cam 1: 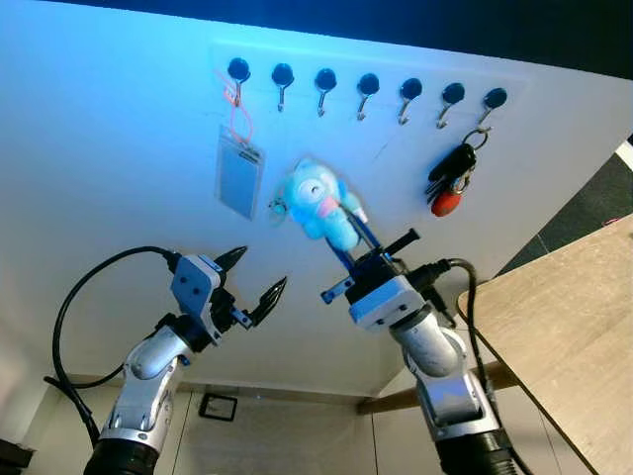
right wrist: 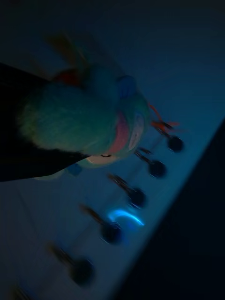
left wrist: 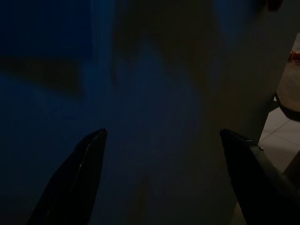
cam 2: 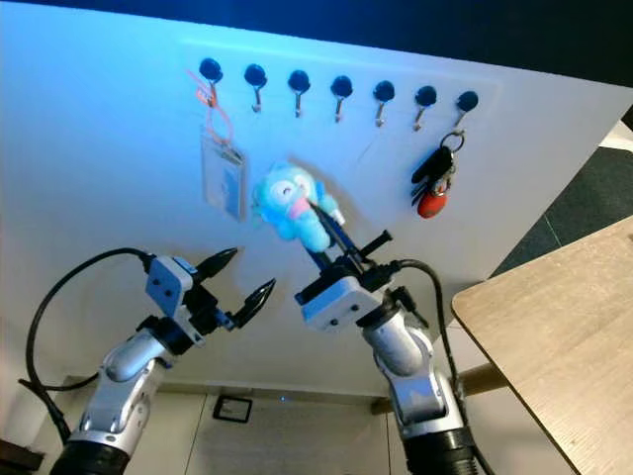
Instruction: Hang keys on a hook
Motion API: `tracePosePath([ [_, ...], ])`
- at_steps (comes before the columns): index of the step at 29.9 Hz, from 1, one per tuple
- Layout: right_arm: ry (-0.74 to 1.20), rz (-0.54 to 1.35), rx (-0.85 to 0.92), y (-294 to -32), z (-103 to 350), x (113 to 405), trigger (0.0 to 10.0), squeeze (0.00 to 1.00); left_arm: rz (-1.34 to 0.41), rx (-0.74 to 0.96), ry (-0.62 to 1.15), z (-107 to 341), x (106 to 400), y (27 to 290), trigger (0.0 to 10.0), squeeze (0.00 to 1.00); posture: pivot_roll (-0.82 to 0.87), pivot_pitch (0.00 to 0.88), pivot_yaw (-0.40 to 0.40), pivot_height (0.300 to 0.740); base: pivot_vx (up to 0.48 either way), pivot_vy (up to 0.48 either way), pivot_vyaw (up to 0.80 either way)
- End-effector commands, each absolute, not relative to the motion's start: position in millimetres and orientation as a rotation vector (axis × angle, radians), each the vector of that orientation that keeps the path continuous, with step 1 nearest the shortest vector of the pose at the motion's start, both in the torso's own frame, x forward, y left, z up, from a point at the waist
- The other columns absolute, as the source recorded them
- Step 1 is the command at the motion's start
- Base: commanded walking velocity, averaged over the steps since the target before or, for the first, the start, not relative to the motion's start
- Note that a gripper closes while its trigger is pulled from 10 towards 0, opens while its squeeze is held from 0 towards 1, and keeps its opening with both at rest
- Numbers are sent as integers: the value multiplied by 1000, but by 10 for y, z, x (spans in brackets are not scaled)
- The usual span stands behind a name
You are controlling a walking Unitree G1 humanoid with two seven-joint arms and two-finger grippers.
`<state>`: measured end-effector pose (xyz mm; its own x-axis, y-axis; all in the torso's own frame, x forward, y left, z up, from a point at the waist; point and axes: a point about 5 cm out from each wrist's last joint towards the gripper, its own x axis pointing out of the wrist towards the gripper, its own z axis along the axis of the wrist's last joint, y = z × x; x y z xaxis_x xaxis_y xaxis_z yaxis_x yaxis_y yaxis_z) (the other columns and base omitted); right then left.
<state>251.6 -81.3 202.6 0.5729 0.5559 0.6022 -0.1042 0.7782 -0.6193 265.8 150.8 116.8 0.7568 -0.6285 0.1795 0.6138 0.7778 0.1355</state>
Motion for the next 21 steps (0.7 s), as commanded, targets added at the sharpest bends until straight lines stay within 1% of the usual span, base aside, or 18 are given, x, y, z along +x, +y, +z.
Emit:
tracePosePath([
  [1,-934,397,-606,-802,2088,2475,10000,0,-683,59,-231,1215,2668,1454,10000,0,69,21,-87,740,0,0,0],
  [2,-947,388,-629,-789,2100,2470,10000,0,-682,55,-230,1241,2669,1440,10000,0,70,23,-88,740,0,0,0],
  [14,-964,347,-638,-747,2207,2543,10000,0,-688,44,-249,1314,2690,1358,10000,0,70,34,-89,740,0,0,0],
  [19,-944,343,-646,-749,2234,2644,10000,0,-692,24,-278,1418,2735,1298,10000,0,70,35,-90,740,0,0,0],
  [21,-927,335,-651,-769,2244,2737,10000,0,-669,-19,-323,1536,2813,1242,10000,0,73,34,-91,740,0,0,0],
])
